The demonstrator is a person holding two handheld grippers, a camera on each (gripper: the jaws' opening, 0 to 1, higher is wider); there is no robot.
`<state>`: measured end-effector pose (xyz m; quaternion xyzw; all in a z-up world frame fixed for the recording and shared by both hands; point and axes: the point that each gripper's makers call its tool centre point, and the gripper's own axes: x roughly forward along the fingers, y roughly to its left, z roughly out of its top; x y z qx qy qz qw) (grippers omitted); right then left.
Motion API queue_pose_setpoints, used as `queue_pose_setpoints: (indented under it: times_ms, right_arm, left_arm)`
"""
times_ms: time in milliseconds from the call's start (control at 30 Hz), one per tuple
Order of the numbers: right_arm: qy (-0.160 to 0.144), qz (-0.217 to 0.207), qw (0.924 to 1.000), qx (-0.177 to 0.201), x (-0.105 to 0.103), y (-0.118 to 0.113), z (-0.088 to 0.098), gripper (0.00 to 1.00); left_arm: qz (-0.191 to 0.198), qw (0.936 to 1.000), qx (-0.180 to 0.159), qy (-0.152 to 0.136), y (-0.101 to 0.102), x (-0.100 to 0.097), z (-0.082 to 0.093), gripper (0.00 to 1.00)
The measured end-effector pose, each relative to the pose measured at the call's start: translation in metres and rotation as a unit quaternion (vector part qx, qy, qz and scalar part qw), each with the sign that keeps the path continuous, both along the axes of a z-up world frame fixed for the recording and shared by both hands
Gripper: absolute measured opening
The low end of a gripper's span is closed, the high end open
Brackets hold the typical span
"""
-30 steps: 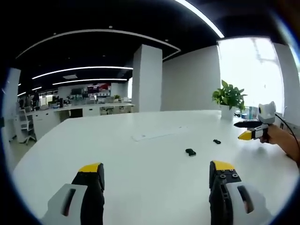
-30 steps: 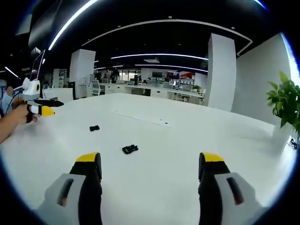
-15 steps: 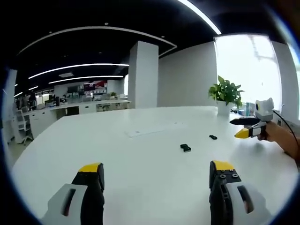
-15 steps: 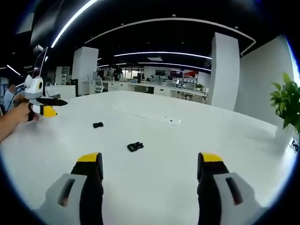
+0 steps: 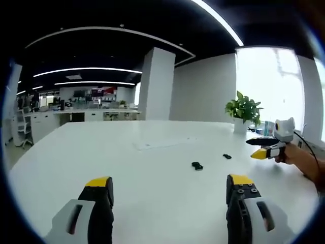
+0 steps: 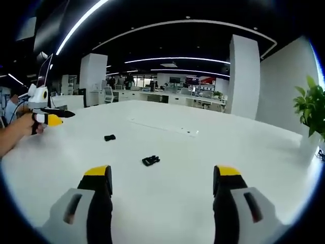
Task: Snap the two parts of the plastic buckle together until the buckle closes and remains connected.
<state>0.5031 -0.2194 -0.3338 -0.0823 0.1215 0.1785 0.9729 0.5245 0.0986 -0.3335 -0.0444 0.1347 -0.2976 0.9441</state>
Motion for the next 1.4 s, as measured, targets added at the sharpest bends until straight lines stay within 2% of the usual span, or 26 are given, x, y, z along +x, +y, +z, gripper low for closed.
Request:
queue_pose_setpoints:
  times_ms: [167,233,433,533,700,833,1033,1200,1333,1400]
  right_arm:
    - [-0.002,-0.006,1.0000,-0.004,0.002,-0.006,0.001,0.83]
    - [-0.005,-0.011,0.9999,-0.005,0.002,-0.008,0.003,0.87]
    - [-0.010,-0.005,0.9999,-0.009,0.002,-0.002,0.009,0.87]
    - [-0.010,-0.009,0.9999,0.001,0.001,-0.002,0.010,0.87]
    - [-0.016,-0.012,0.9998,-0.001,0.000,-0.004,0.013,0.87]
    - [-0.019,-0.018,0.9996,0.004,0.002,-0.010,0.012,0.86]
    - [0.002,-0.029,0.9996,0.003,0.004,-0.015,-0.004,0.87]
    - [-0.008,-0.025,0.9995,0.016,0.006,-0.010,0.004,0.87]
    - [-0.019,-0.022,0.9995,0.012,0.010,-0.009,0.010,0.87]
    - [-0.024,-0.025,0.9990,0.028,0.011,-0.009,0.015,0.86]
  left_arm:
    - [-0.002,1.0000,0.004,0.008,0.000,0.000,-0.006,0.93]
    - [-0.007,0.9999,0.007,0.006,-0.003,0.000,-0.005,0.93]
    - [-0.025,0.9995,0.018,-0.004,-0.012,-0.003,0.000,0.96]
    - [-0.034,0.9988,0.036,0.001,-0.019,-0.007,-0.008,0.97]
    - [-0.040,0.9983,0.042,0.010,-0.023,-0.008,-0.015,0.97]
    - [-0.035,0.9986,0.038,0.007,-0.020,-0.008,-0.013,0.96]
    - [-0.021,0.9992,0.030,0.014,-0.013,-0.005,-0.016,0.96]
    - [-0.014,0.9997,0.018,0.008,-0.021,0.003,-0.010,0.98]
    - [-0.016,0.9996,0.023,0.004,-0.029,0.012,-0.006,0.98]
    - [-0.016,0.9996,0.022,0.005,-0.030,0.015,-0.005,0.98]
